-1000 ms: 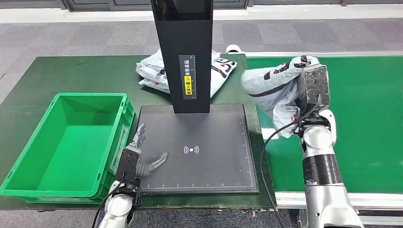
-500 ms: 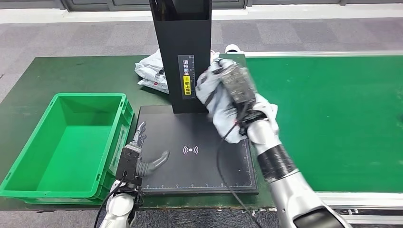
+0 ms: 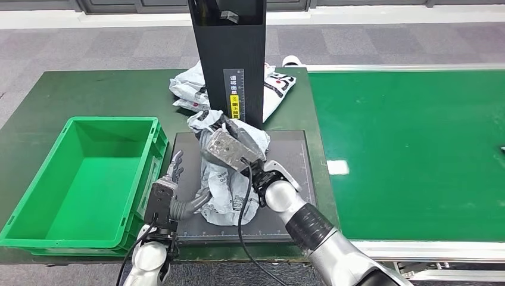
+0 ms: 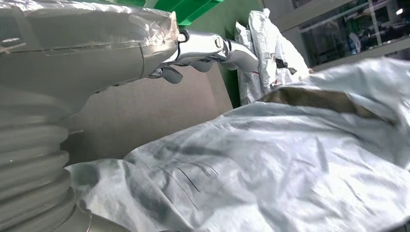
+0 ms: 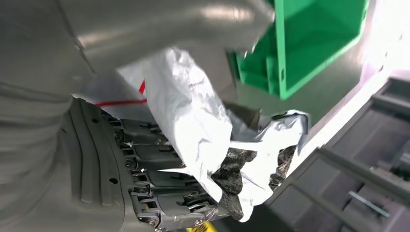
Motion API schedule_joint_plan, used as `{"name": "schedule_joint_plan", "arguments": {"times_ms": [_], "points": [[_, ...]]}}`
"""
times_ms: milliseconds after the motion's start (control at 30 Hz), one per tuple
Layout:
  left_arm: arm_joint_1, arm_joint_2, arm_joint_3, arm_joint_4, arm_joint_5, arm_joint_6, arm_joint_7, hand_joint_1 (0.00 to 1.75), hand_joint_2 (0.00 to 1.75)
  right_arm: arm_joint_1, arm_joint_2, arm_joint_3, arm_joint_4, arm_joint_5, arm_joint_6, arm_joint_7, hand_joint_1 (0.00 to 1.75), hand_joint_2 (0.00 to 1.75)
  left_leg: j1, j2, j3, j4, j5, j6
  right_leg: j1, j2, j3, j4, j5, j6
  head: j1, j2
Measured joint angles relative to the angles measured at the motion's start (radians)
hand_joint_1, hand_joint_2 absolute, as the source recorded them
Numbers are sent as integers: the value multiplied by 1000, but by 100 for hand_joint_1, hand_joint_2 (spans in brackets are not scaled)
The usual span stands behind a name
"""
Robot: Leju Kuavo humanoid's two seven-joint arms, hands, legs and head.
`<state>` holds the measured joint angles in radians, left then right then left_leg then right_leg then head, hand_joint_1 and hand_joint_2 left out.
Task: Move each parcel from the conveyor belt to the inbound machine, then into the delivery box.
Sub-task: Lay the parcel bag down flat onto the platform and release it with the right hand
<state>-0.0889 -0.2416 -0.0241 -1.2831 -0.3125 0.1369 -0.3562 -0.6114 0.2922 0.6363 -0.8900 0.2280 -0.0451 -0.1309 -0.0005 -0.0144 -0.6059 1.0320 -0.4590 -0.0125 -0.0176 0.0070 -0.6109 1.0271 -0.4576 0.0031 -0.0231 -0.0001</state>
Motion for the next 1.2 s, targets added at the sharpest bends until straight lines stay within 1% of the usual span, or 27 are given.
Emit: {"name": "schedule_joint_plan", "arguments": {"times_ms": [133, 333, 400, 467, 500, 633, 733, 800, 933, 1033, 1200], "points": [[0, 4, 0, -2, 5, 1, 1, 0, 175, 4, -3, 24, -24, -4, 16, 9, 0, 0, 0, 0, 0, 0, 0, 0, 0, 0, 0, 0, 0, 0, 0, 0], [2, 8, 1, -5, 7, 1, 3, 0, 175, 27, -14, 53, -60, -1, 34, 13, 0, 0, 0, 0, 0, 0, 0, 0, 0, 0, 0, 0, 0, 0, 0, 0], [3, 9, 1, -6, 7, 1, 3, 0, 175, 31, -21, 63, -70, 18, 47, 13, 0, 87, 0, 0, 0, 0, 0, 0, 0, 0, 0, 0, 0, 0, 0, 0], [4, 10, 1, -7, 7, 1, 3, 0, 175, 32, -36, 82, -83, 79, 61, 24, 0, 175, 0, 0, 0, 0, 0, 0, 0, 0, 0, 0, 0, 0, 0, 0], [6, 11, 2, -9, 7, 1, 3, 0, 175, 32, -47, 96, -90, 133, 68, 38, 0, 175, 0, 0, 0, 0, 0, 0, 0, 0, 0, 0, 0, 0, 0, 0], [19, 14, 14, -24, 2, 1, 5, 0, 175, 35, -111, 159, -121, 450, 103, 129, 0, 0, 0, 0, 0, 0, 0, 0, 0, 0, 0, 0, 0, 0, 0, 0], [29, 15, 31, -41, -8, -1, 10, 0, 175, 57, -166, 184, -157, 657, 134, 181, 0, 0, 0, -1, 0, 0, 0, 0, 0, -1, 1, -1, 0, 0, 0, 0], [37, 15, 40, -52, -12, -4, 13, 0, 175, 78, -198, 186, -180, 735, 147, 193, 0, 0, 0, -1, 0, 0, 0, 0, 0, -1, 1, -1, 0, 0, 0, 0], [43, 15, 52, -64, -14, -7, 15, 0, 175, 103, -235, 189, -213, 786, 163, 201, 0, 0, 0, 0, 0, 0, 0, 0, 0, 0, 0, -1, 0, 0, 0, 0], [50, 15, 56, -74, -14, -7, 16, 0, 175, 119, -261, 189, -240, 855, 189, 243, 0, 0, 0, 0, 0, 0, 0, 0, 0, -1, 1, -1, 0, 0, 0, 0], [69, 15, 72, -96, -14, -9, 27, 0, 175, 189, -338, 183, -313, 966, 217, 306, 0, 0, 0, 0, 0, 0, -1, 0, 0, -1, 1, -1, 0, 0, 0, 0]]}}
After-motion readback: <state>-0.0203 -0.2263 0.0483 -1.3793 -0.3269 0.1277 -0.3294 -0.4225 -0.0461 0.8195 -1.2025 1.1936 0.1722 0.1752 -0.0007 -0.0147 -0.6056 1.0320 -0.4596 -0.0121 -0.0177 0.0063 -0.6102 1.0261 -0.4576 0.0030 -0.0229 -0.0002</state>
